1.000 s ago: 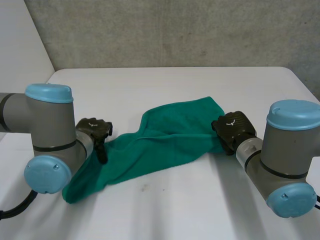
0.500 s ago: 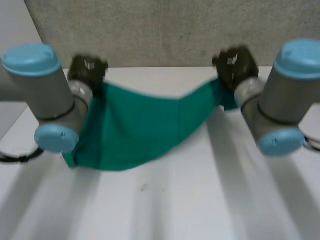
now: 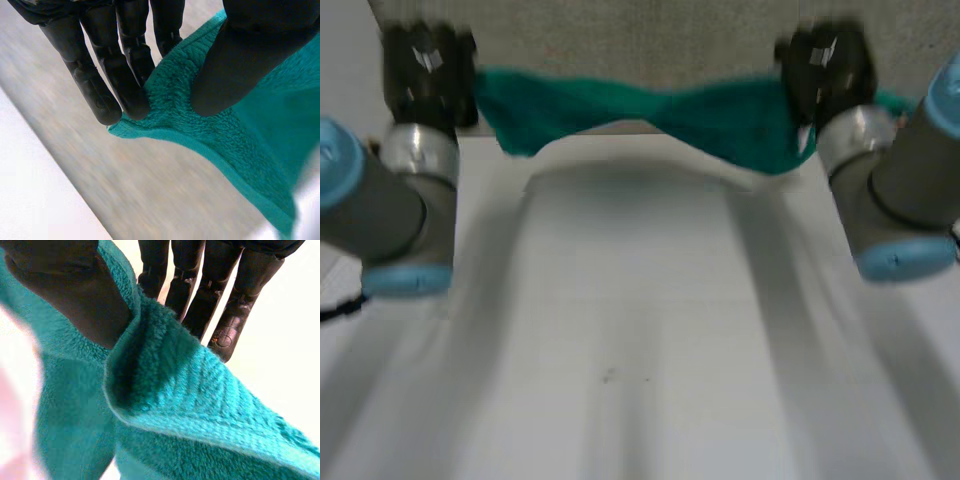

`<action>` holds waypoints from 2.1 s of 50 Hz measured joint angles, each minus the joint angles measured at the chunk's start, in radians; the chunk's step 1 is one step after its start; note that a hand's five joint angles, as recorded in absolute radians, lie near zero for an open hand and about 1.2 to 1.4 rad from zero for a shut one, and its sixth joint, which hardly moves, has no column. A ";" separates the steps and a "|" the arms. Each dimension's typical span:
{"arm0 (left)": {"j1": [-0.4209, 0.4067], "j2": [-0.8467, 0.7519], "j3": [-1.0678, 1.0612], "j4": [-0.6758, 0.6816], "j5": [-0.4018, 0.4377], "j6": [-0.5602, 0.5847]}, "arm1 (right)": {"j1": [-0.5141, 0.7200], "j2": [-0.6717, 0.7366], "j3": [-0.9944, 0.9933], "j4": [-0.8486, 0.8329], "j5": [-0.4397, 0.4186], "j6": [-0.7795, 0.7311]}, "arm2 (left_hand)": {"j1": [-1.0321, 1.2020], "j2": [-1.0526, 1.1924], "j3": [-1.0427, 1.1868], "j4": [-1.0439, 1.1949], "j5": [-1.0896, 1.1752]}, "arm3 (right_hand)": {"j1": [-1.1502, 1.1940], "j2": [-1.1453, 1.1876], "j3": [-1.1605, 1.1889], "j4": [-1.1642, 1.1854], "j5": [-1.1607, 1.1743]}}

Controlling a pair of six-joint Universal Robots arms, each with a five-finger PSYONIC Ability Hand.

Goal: Fold the towel.

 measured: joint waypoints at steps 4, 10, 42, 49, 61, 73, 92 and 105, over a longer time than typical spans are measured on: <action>-0.001 -0.018 -0.175 -0.005 0.039 -0.019 | -0.019 0.010 0.136 0.136 -0.026 0.002 | 0.000 0.000 0.000 0.000 0.000 | 0.000 0.000 0.000 0.000 0.000; -0.002 -0.080 -0.293 -0.008 0.082 -0.026 | -0.036 0.105 0.243 0.227 -0.031 0.009 | 0.000 0.001 0.000 0.000 0.000 | -0.001 -0.002 -0.001 -0.001 0.000; 0.085 -0.022 -0.340 -0.023 0.086 -0.063 | -0.277 0.092 0.392 0.310 -0.148 0.363 | 0.000 0.001 0.000 0.000 0.000 | -0.480 -0.621 -0.639 -0.639 -0.610; 0.096 -0.024 -0.333 -0.023 0.087 -0.063 | -0.304 0.076 0.444 0.316 -0.201 0.304 | 0.000 0.001 0.000 0.000 0.000 | -0.480 -0.621 -0.639 -0.639 -0.610; 0.104 -0.029 -0.325 -0.023 0.087 -0.063 | -0.337 0.073 0.468 0.291 -0.234 0.299 | 0.000 0.001 0.000 0.000 0.000 | -0.403 -0.512 -0.523 -0.533 -0.514; 0.092 0.110 -0.343 -0.227 0.086 -0.053 | -0.376 -0.178 0.430 0.306 -0.255 0.268 | 0.000 0.001 0.000 0.000 0.000 | 0.002 -0.001 -0.009 -0.001 0.000; 0.141 0.401 -0.492 -0.678 0.124 0.069 | -0.404 -0.379 0.442 0.802 -0.155 -0.518 | 0.000 0.001 0.001 0.000 0.000 | 0.002 -0.001 -0.009 -0.001 0.003; 0.128 0.066 -0.369 -0.403 0.131 0.085 | -0.265 0.031 0.238 0.502 -0.018 -0.386 | 0.000 0.001 0.001 0.000 0.000 | 0.002 -0.001 -0.009 -0.001 0.006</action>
